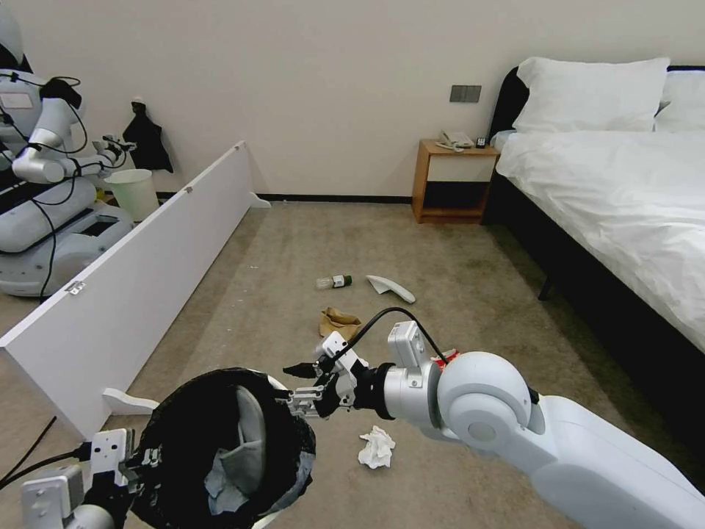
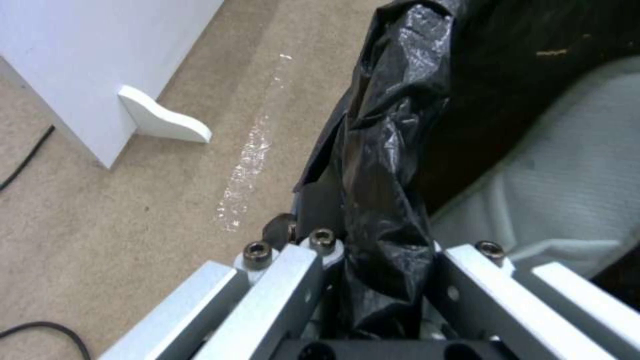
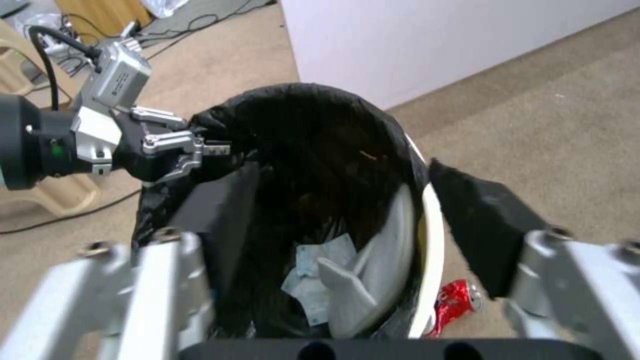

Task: Pick up the trash bin, then pick up the garbage from the floor and place it into the trash bin.

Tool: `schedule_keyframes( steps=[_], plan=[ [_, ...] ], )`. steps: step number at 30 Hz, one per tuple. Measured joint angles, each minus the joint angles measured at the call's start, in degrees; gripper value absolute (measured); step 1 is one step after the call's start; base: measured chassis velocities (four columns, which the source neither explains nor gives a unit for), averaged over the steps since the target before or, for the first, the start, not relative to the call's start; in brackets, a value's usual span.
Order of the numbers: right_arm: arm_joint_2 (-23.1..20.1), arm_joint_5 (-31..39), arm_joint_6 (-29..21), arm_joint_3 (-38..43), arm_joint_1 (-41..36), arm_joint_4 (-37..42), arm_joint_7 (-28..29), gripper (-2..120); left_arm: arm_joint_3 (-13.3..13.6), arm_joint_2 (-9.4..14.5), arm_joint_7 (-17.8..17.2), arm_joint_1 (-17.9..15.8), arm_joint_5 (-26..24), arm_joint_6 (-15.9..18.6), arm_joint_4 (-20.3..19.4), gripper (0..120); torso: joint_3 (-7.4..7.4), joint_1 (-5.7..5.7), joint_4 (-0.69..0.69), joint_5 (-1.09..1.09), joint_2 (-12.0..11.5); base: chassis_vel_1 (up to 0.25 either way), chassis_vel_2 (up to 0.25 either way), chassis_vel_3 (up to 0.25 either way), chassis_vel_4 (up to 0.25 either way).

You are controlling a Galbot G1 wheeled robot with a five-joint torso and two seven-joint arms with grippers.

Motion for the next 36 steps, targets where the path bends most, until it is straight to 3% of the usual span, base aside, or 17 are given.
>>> schedule_keyframes(
  steps=[1,3,6,8,14,19,21,27,36],
  plan=[
    [0.00,0.00,0.00,0.00,0.00,0.00,0.00,73,0.00,0.00,0.00,0.00,0.00,0.00,0.00,3,0.00,0.00,0.00,0.00,0.00,0.000,0.000,0.000,0.000],
    [0.10,0.78,0.00,0.83,-0.36,0.22,0.17,87,0.03,-0.10,-0.09,0.21,-0.01,0.00,-0.01,3,0.00,0.00,0.00,0.00,0.00,0.000,0.000,0.000,0.000],
    [0.15,1.16,0.00,1.35,-0.58,0.29,0.28,90,0.02,-0.16,-0.10,0.27,-0.01,0.00,-0.01,3,0.00,0.00,0.00,0.00,0.01,0.000,0.000,0.000,0.000],
    [0.26,1.82,0.07,3.39,-1.44,0.46,0.37,99,-0.11,-0.38,-0.14,0.28,-0.06,0.00,0.02,3,0.00,0.00,0.00,0.00,0.00,0.000,0.000,0.000,0.000],
    [-0.12,4.02,2.23,16.18,-6.18,0.39,0.45,100,-1.47,-1.75,-0.24,0.07,-0.71,0.00,0.33,3,0.00,0.00,-0.01,0.01,0.00,0.000,0.000,0.000,0.000],
    [0.02,1.98,3.16,23.37,-10.30,-0.25,0.65,100,-1.91,-2.35,-0.30,0.15,-0.74,0.00,0.37,3,0.00,0.00,0.00,0.01,0.01,0.000,0.000,0.000,0.000],
    [0.23,-3.70,3.84,29.44,-15.84,-1.58,1.08,100,-2.80,-2.62,-0.64,-0.11,-1.56,0.00,-0.04,3,0.00,0.00,0.01,0.01,0.01,0.000,0.000,0.000,0.000],
    [1.60,-12.29,5.05,35.01,-24.99,-4.39,1.40,100,-3.19,-2.48,-1.05,-0.54,-2.28,0.00,-0.33,3,0.00,0.00,-0.02,0.01,0.00,0.000,0.000,0.000,0.000],
    [6.30,-26.19,6.95,34.89,-33.22,-11.24,0.63,100,-2.89,-2.32,-1.15,-0.87,-2.12,0.00,-0.10,3,0.00,0.00,0.01,0.00,0.00,0.000,0.000,0.000,0.000]
  ],
)
